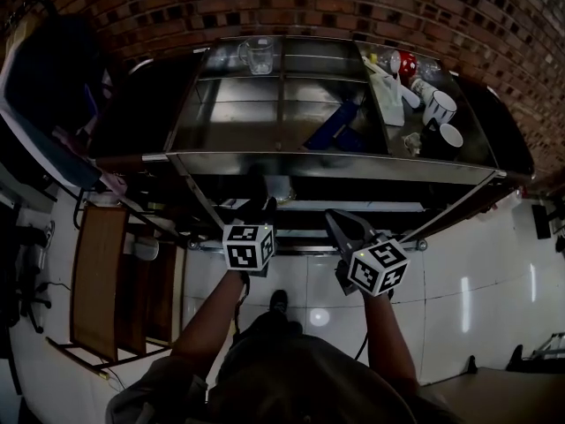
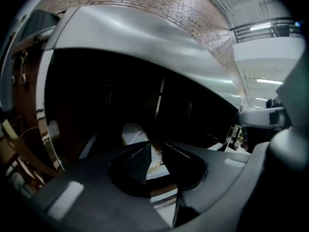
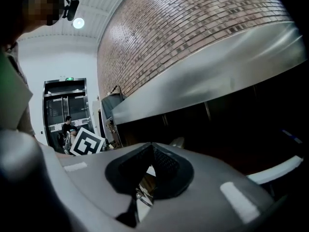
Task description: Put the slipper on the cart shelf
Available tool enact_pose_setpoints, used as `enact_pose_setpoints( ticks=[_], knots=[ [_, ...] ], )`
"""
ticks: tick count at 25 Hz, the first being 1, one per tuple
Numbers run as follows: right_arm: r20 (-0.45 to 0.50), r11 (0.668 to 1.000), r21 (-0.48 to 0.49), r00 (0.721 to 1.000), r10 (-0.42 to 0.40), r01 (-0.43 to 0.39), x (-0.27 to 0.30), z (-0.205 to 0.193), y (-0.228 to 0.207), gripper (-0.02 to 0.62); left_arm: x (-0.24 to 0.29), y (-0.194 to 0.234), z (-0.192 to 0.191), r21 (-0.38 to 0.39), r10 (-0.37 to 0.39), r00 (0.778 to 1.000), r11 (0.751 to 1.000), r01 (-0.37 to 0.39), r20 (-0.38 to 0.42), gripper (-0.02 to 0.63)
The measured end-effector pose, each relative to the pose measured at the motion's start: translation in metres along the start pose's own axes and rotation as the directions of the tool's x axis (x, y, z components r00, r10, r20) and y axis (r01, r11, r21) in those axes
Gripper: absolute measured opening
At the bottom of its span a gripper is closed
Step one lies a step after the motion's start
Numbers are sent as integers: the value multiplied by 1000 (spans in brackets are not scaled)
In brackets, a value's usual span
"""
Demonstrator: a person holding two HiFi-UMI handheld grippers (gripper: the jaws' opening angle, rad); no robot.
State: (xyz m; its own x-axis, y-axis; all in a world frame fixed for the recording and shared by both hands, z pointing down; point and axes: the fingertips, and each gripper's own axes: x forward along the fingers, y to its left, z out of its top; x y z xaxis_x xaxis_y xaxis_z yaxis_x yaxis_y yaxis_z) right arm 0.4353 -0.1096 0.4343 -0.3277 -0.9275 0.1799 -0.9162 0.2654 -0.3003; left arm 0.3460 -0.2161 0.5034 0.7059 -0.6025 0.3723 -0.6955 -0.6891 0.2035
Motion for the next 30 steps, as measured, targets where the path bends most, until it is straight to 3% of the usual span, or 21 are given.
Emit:
enact_pose_setpoints(
  ticks=[8, 15, 30],
  knots=[
    [68, 998, -44, 997, 46, -43, 0, 20, 25, 0, -42, -26, 27, 90, -63, 997, 994, 59, 37, 21],
    [66, 994, -97, 996, 60, -54, -7, 30, 41, 0, -69, -41, 34, 100, -101, 994, 990, 95, 50, 8],
    [59, 989, -131, 996, 72, -64, -16, 31, 50, 0, -84, -49, 34, 85, -96, 994, 992, 91, 58, 8]
  ],
)
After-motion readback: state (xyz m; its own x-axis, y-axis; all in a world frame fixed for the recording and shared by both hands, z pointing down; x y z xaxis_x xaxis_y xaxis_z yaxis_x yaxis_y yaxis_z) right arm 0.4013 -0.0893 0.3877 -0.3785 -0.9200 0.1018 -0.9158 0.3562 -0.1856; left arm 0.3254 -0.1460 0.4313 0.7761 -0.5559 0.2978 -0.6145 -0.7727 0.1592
